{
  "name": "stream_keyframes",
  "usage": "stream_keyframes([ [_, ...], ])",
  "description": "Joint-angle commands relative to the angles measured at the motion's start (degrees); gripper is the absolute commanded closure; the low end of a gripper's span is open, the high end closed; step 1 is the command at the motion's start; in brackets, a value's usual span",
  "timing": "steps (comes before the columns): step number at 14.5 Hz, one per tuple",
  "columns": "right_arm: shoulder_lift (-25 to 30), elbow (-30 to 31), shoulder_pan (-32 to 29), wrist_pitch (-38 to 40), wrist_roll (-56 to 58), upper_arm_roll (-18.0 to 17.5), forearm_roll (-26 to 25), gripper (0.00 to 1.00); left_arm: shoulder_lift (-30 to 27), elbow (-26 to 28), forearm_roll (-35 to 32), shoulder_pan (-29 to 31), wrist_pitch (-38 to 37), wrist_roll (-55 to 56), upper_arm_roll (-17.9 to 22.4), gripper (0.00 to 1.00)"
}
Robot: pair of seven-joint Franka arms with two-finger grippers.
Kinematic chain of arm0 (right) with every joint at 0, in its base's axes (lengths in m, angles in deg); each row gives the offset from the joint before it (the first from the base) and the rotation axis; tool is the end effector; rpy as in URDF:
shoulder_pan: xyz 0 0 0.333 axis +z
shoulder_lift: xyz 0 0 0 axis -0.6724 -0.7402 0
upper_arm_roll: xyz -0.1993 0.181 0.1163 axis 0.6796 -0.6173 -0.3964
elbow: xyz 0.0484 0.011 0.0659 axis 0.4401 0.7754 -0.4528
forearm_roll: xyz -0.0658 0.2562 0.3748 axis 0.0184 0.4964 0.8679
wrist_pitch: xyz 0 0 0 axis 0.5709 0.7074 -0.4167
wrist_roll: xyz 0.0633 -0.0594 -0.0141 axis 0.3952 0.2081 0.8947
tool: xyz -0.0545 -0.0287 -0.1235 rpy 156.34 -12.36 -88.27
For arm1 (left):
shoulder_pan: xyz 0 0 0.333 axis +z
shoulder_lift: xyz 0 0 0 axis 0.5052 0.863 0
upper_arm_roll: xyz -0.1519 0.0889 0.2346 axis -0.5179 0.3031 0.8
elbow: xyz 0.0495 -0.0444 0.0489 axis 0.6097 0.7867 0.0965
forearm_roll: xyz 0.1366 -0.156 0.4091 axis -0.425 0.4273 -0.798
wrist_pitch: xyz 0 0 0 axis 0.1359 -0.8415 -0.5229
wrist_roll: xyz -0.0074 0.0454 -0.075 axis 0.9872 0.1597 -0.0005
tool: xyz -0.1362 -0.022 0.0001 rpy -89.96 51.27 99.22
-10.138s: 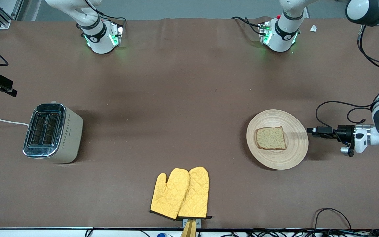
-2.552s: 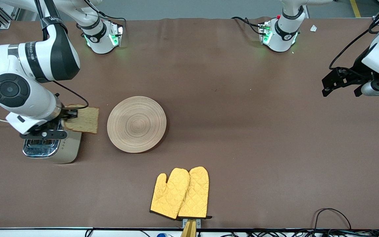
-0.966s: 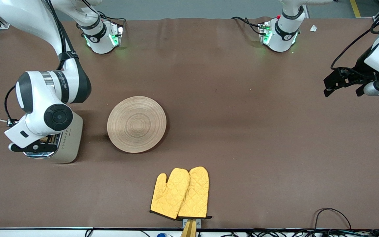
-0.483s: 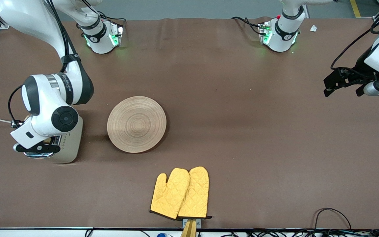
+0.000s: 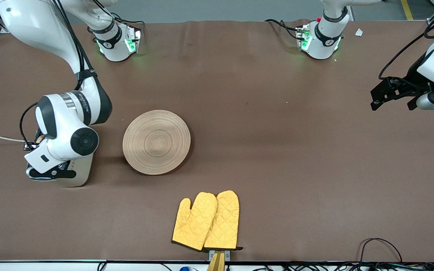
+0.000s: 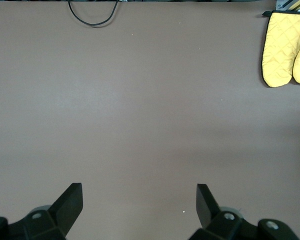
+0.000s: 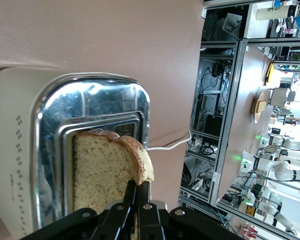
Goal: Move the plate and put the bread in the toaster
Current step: 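Open the right gripper and withdraw it from the toaster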
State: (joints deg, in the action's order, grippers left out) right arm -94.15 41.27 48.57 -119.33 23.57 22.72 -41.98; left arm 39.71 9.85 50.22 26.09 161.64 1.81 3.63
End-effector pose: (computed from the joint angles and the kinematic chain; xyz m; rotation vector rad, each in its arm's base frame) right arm 0.6881 0.0467 0.2840 2.2338 0.0296 -0.1714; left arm 0.6345 -0.1073 0.6090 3.1270 -0.0227 0.1718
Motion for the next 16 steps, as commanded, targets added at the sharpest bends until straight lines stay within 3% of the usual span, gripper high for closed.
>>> stream_keyframes([
  [1, 0.3, 3.4, -1.5, -3.2, -3.8, -0.4, 0.3, 1.0, -1.3, 1.0, 0.5, 0.1, -0.3, -1.0, 0.3, 0.0],
  [2, -0.1, 3.4, -1.6, -3.3, -4.1, -0.4, 1.2, 0.99, -1.3, 1.0, 0.5, 0.1, -0.3, -1.0, 0.3, 0.0],
  [3, -0.1, 3.3, -1.7, -3.3, -4.1, -0.4, 1.5, 0.89, -1.3, 1.0, 0.5, 0.1, -0.3, -1.0, 0.3, 0.0],
  [5, 0.0, 2.8, -1.8, -3.0, -4.0, -0.5, 1.5, 0.31, -1.3, 1.0, 0.5, 0.1, -0.3, -1.0, 0.3, 0.0],
  [6, 0.2, 2.6, -1.8, -2.8, -3.5, -0.5, 1.6, 0.08, -1.3, 1.0, 0.5, 0.1, -0.3, -1.0, 0.3, 0.0],
  [7, 0.3, 2.3, -1.8, -2.7, -3.2, -0.5, 1.6, 0.0, -1.3, 1.0, 0.5, 0.1, -0.3, -1.0, 0.3, 0.0],
  [9, 1.2, 0.8, -1.8, -2.4, -1.3, -0.6, 2.9, 0.0, -1.3, 1.0, 0.5, 0.1, -0.3, -1.0, 0.3, 0.0],
  [12, 2.1, -7.3, -2.4, 0.3, 2.2, -0.4, 14.1, 0.0, -1.3, 1.0, 0.5, 0.1, -0.3, -1.0, 0.3, 0.0],
  [14, 2.3, -12.5, -2.6, 3.2, 2.3, 0.7, 23.7, 0.0, -1.3, 1.0, 0.5, 0.1, -0.3, -1.0, 0.4, 0.0],
  [16, 4.2, -14.3, -2.4, 2.8, 2.3, 5.4, 37.1, 0.0, -1.3, 1.0, 0.5, 0.1, -0.3, -1.0, 0.3, 0.0],
])
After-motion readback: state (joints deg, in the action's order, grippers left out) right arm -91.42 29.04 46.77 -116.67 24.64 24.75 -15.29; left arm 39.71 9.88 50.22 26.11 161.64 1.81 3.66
